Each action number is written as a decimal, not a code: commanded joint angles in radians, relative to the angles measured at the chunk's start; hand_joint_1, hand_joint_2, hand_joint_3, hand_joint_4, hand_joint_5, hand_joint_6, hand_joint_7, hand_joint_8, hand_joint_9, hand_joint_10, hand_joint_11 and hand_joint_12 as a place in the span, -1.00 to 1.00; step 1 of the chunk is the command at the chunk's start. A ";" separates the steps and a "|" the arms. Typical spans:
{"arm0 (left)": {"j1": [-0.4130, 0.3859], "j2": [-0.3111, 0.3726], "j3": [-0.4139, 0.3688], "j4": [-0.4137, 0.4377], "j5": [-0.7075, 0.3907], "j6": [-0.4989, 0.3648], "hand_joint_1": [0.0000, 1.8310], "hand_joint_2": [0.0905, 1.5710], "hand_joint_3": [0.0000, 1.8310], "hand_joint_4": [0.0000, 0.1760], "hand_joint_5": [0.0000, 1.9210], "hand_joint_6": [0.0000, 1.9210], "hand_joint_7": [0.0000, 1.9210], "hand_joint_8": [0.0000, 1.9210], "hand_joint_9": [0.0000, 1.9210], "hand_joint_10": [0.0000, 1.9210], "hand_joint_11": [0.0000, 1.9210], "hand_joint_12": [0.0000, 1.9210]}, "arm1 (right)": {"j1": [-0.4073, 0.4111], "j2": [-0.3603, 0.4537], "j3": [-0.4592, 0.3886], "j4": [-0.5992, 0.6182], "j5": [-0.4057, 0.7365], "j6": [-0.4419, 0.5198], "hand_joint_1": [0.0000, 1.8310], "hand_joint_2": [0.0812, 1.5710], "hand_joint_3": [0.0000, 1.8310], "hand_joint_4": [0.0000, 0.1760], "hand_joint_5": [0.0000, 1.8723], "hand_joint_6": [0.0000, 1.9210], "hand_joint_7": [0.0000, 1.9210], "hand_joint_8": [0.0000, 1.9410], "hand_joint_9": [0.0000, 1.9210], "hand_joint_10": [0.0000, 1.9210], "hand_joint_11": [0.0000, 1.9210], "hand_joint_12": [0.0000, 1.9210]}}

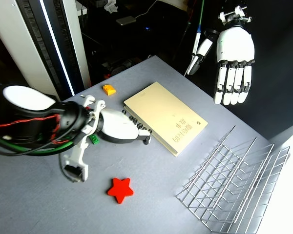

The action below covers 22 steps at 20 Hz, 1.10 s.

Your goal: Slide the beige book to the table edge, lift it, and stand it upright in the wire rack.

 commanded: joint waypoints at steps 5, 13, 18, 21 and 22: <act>-0.006 0.012 -0.004 -0.038 -0.023 -0.008 -0.74 0.30 -1.00 -1.00 -0.76 -1.00 -0.72 -1.00 -0.75 -1.00 -1.00 -0.36 | 0.002 -0.035 0.027 0.040 -0.030 -0.012 -0.80 0.25 -1.00 -1.00 -0.75 -1.00 -0.72 -1.00 -0.71 -1.00 -1.00 -0.23; -0.014 0.016 -0.011 -0.060 0.001 -0.032 -0.69 0.28 -1.00 -1.00 -0.69 -0.99 -0.67 -1.00 -0.69 -0.99 -1.00 -0.31 | 0.000 -0.103 0.069 0.040 -0.050 -0.032 -0.87 0.31 -0.99 -1.00 -0.80 -1.00 -0.77 -1.00 -0.76 -1.00 -1.00 -0.37; -0.009 0.029 -0.002 -0.060 -0.016 -0.063 -0.79 0.31 -1.00 -1.00 -0.72 -1.00 -0.70 -1.00 -0.72 -1.00 -1.00 -0.33 | 0.020 -0.157 0.090 0.040 -0.069 -0.029 -0.82 0.27 -1.00 -1.00 -0.77 -1.00 -0.74 -1.00 -0.74 -1.00 -1.00 -0.28; -0.009 0.026 0.008 -0.060 -0.025 -0.063 -0.74 0.31 -1.00 -1.00 -0.71 -0.99 -0.71 -1.00 -0.74 -1.00 -1.00 -0.41 | 0.020 -0.189 0.112 0.040 -0.068 -0.029 -0.86 0.28 -1.00 -1.00 -0.79 -1.00 -0.76 -1.00 -0.76 -1.00 -1.00 -0.32; -0.009 0.025 0.011 -0.060 -0.025 -0.063 -0.74 0.31 -1.00 -1.00 -0.71 -0.99 -0.71 -1.00 -0.74 -1.00 -1.00 -0.41 | 0.018 -0.195 0.118 0.040 -0.065 -0.029 -0.86 0.28 -1.00 -1.00 -0.79 -1.00 -0.76 -1.00 -0.76 -1.00 -1.00 -0.32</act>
